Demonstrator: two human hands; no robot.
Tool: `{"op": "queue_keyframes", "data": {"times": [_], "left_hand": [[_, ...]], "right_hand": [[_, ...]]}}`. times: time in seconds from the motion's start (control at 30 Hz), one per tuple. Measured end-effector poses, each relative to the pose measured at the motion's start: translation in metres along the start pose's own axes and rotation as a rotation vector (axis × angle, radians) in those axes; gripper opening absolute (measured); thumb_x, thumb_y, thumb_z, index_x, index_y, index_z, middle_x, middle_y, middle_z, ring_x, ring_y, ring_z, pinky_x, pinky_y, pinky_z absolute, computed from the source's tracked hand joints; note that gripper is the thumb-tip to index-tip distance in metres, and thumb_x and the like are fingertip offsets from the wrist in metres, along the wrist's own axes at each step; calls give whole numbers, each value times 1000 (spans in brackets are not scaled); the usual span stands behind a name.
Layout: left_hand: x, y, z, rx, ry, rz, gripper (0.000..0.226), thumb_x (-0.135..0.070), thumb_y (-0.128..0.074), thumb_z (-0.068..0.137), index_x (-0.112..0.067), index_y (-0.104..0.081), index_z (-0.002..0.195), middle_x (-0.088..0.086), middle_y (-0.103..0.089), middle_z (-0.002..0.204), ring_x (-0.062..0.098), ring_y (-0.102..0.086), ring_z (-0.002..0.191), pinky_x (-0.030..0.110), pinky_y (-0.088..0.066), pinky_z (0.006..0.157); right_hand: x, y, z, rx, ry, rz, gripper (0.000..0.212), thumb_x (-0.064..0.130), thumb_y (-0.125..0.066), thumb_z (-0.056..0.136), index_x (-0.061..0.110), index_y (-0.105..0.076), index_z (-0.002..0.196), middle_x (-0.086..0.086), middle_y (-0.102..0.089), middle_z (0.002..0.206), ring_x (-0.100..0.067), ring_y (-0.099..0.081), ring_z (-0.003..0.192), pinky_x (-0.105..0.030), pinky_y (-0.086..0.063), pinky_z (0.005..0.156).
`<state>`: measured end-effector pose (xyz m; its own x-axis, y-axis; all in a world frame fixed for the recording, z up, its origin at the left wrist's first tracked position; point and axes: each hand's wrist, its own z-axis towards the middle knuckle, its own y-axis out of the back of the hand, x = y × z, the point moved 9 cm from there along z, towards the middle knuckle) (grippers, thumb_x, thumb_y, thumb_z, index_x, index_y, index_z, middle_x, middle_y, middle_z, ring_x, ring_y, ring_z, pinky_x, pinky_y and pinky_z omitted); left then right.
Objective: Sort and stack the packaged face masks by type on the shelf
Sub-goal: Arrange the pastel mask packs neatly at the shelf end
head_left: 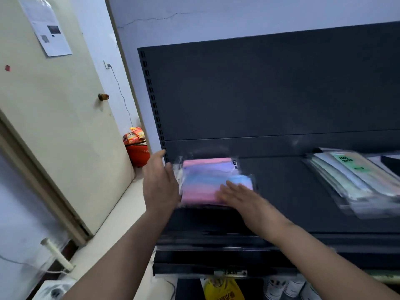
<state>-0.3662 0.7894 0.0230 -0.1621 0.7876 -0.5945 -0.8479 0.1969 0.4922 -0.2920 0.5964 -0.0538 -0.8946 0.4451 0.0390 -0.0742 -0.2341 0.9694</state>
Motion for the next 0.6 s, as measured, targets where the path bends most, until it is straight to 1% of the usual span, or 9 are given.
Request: {"op": "queue_keyframes", "data": {"times": [0.03, 0.1, 0.17, 0.23, 0.27, 0.33, 0.43, 0.53, 0.6], "left_hand": [[-4, -3, -3, 80, -52, 11, 34, -11, -42, 98, -12, -51, 130, 9, -56, 129, 29, -49, 117, 41, -42, 92], [2, -34, -19, 406, -128, 138, 34, -17, -44, 98, -20, -52, 131, 5, -52, 137, 27, -46, 125, 41, -43, 99], [21, -67, -47, 742, -183, 330, 43, -29, -45, 97, -31, -43, 139, 3, -33, 154, 27, -29, 141, 46, -31, 112], [32, -81, -67, 903, -190, 397, 50, -40, -41, 95, -41, -32, 144, 5, -16, 161, 29, -12, 148, 51, -19, 118], [33, -82, -72, 930, -183, 386, 51, -40, -40, 96, -41, -29, 145, 6, -12, 161, 29, -8, 149, 50, -15, 119], [27, -79, -74, 936, -191, 361, 52, -36, -41, 99, -35, -27, 149, 6, -11, 161, 26, -4, 149, 42, -6, 121], [16, -73, -65, 887, -240, 397, 56, -40, -43, 99, -34, -22, 151, 3, -5, 163, 26, -1, 150, 44, -9, 120], [4, -90, -61, 971, -323, 445, 64, -47, -44, 97, -29, -18, 152, -1, -6, 163, 21, -1, 150, 49, -7, 120], [-4, -103, -58, 1019, -327, 464, 74, -54, -46, 93, -24, -15, 153, -2, -11, 162, 19, -5, 150, 51, -5, 120]], "right_hand": [[13, -11, 2, 58, 66, 1, 94, -21, -47, 67, 22, -27, 148, 1, -24, 156, -18, -14, 145, -31, 0, 121], [25, -29, 2, 194, 78, 86, 79, -8, -38, 84, 29, -17, 151, 8, -6, 159, -9, 3, 146, -25, 6, 118], [27, -29, 0, 188, 30, 157, 60, 12, -35, 95, 32, -22, 149, 10, -8, 159, -4, 1, 146, -23, 5, 119], [21, -22, -1, 130, -61, 222, 49, 38, -31, 96, 34, -32, 145, 10, -17, 158, -3, -3, 146, -29, -1, 121], [17, -17, -2, 93, -104, 225, 55, 49, -26, 92, 35, -34, 144, 10, -19, 157, -6, -3, 147, -31, -1, 121], [6, -15, -3, 71, -216, 170, 62, 59, -24, 88, 36, -30, 146, 6, -12, 160, -17, 4, 148, -33, 2, 120], [-10, -25, -10, 141, -422, 200, 67, 52, -44, 93, 32, -17, 150, 0, 2, 161, -26, 6, 148, -37, -9, 119], [-12, -25, -14, 170, -474, 260, 65, 48, -51, 92, 29, -23, 148, 0, -2, 161, -24, -7, 148, -36, -23, 116], [-13, -20, -16, 132, -482, 292, 61, 44, -56, 91, 30, -31, 145, 3, -10, 160, -19, -15, 146, -34, -28, 113]]}}
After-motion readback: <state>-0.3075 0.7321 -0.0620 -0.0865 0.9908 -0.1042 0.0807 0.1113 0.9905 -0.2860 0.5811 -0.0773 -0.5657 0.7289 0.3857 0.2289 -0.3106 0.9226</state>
